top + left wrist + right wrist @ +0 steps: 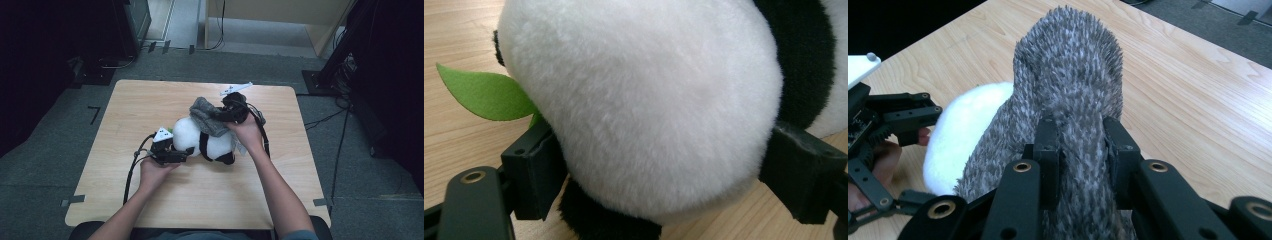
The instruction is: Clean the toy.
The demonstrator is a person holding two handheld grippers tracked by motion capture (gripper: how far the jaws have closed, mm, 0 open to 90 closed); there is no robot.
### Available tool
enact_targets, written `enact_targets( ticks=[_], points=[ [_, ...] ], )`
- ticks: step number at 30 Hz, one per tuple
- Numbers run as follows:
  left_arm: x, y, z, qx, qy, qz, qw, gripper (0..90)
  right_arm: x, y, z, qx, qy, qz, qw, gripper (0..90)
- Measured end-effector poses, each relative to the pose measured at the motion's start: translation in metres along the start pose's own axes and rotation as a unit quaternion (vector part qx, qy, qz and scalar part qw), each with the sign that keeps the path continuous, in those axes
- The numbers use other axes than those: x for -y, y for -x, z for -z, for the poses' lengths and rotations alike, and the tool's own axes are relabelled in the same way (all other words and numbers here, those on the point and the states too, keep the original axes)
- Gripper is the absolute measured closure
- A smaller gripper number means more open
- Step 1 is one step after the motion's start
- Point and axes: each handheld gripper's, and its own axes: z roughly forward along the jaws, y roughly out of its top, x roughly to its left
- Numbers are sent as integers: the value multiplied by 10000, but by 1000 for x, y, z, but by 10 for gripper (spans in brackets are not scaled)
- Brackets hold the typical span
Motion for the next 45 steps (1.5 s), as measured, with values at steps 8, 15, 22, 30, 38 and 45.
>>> enact_targets(
  ticks=[8,15,22,30,38,45],
  points=[
    [2,-2,-1,83,38,35,10000,126,9,9,14,95,57,-129,9999,723],
    [2,-2,-1,101,58,43,9999,126,16,20,25,173,128,-229,9995,717],
    [3,-2,-1,97,77,43,9999,125,25,30,33,220,148,-339,9991,713],
    [3,-2,-1,92,71,32,9999,125,36,38,40,273,177,-453,9984,714],
    [3,-2,-1,99,72,36,9999,126,45,45,49,413,166,-543,9975,718],
    [3,-2,0,95,69,30,9999,126,46,44,61,343,331,-591,9971,732]
  ],
)
